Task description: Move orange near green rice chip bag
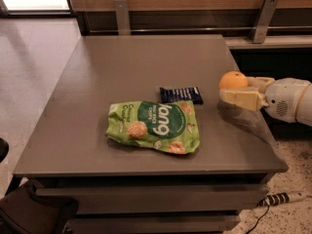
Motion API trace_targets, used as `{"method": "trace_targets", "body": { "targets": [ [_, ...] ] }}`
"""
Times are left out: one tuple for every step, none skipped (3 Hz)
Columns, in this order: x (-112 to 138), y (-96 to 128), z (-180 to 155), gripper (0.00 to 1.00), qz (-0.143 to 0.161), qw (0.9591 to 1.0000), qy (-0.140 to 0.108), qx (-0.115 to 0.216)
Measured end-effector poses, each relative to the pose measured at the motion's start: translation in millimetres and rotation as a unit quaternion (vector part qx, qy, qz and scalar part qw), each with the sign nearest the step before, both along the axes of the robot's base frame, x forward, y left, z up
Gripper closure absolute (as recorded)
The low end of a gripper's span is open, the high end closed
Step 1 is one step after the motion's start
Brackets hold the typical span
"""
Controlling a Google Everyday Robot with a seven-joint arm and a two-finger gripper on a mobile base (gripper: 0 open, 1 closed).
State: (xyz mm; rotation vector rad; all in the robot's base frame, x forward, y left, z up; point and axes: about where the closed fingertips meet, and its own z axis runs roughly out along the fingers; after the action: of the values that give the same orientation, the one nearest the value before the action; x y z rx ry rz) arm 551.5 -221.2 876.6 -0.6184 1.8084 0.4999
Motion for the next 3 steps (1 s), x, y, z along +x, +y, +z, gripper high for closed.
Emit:
{"method": "trace_targets", "body": {
  "targets": [
    [-45.9, 20.9, -4.0, 1.0, 0.0, 0.9998, 0.021, -0.001],
    [-71.0, 41.0, -17.4, 1.0, 0.0, 0.9994, 0.034, -0.005],
    [-83.3, 58.8, -38.8, 1.0, -0.006, 0.9987, 0.046, -0.02]
  ]
}}
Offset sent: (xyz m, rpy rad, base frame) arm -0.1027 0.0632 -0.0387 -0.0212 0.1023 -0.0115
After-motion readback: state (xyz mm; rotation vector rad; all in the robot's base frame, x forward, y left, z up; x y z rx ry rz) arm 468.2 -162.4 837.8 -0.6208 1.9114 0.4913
